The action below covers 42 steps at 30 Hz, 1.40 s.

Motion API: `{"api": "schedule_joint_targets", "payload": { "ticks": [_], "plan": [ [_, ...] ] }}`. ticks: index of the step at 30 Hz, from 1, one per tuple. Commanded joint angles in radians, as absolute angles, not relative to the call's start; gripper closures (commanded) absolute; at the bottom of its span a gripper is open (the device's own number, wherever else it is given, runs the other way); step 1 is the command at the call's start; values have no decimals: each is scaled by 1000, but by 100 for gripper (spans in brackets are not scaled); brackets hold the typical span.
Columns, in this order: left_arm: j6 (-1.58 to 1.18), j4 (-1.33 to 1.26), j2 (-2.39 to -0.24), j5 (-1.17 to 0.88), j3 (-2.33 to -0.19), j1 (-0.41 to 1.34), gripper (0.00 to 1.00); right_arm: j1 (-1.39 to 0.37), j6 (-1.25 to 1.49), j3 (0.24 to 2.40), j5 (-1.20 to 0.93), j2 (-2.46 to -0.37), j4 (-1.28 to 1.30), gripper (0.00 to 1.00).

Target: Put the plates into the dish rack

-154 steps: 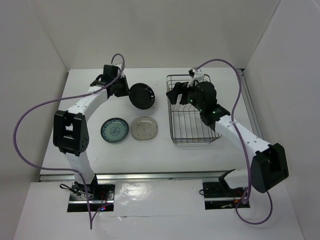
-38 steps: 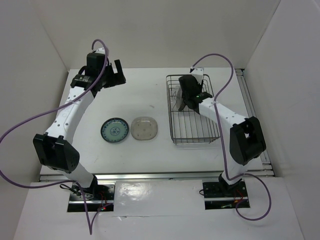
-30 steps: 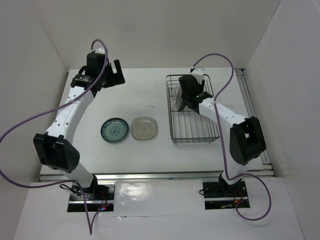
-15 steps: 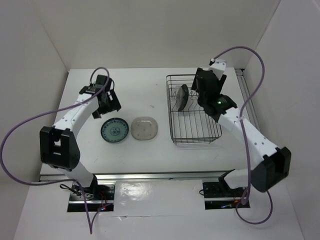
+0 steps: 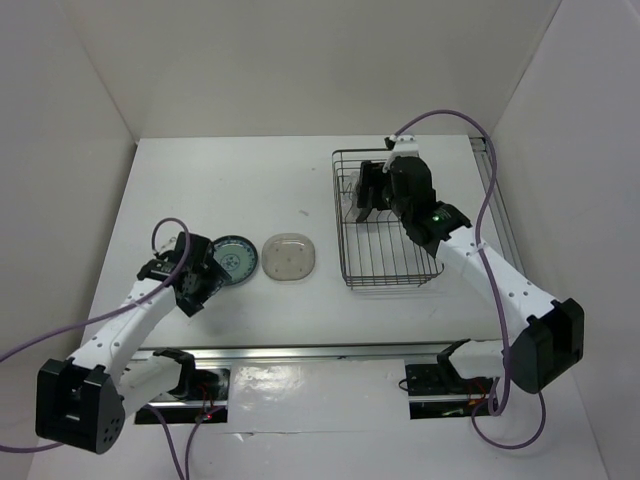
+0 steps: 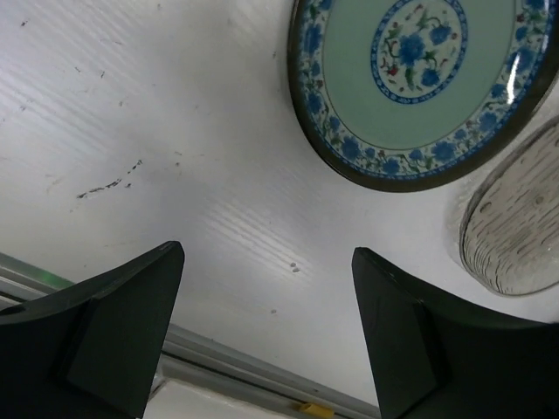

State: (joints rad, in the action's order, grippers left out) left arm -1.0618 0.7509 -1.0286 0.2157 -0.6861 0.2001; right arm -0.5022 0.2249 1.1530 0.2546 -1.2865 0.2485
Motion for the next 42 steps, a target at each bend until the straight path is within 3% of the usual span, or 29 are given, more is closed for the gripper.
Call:
{"api": "schedule_joint_targets", "payload": {
  "ticks": [1, 16, 24, 30, 34, 36, 38, 39, 42],
  "plan": [
    [-1164, 603, -1003, 251, -650, 210, 9, -512, 196, 1149, 149, -1284, 158, 20],
    [-1221, 479, -1278, 371, -690, 210, 14, -522, 187, 1131, 130, -1266, 149, 19],
    [-1221, 436, -1365, 399, -712, 192, 29, -522, 187, 1120, 121, -1236, 140, 19],
    [-1221, 426, -1425, 390, -712, 173, 30, -522, 187, 1120, 112, -1186, 130, 19],
    [-1212, 426, -1479, 390, -722, 164, 49, -522, 187, 1111, 101, -1157, 130, 19],
    [-1212, 426, -1506, 379, -732, 144, 65, -522, 187, 1111, 101, -1144, 130, 19],
    [-1212, 436, -1517, 379, -732, 144, 66, -522, 187, 1101, 101, -1135, 130, 19],
    [-1212, 436, -1532, 379, -732, 132, 75, -522, 187, 1101, 101, -1125, 121, 19],
    [-1203, 446, -1532, 367, -741, 121, 79, -522, 196, 1101, 101, -1115, 121, 19]
  ]
}}
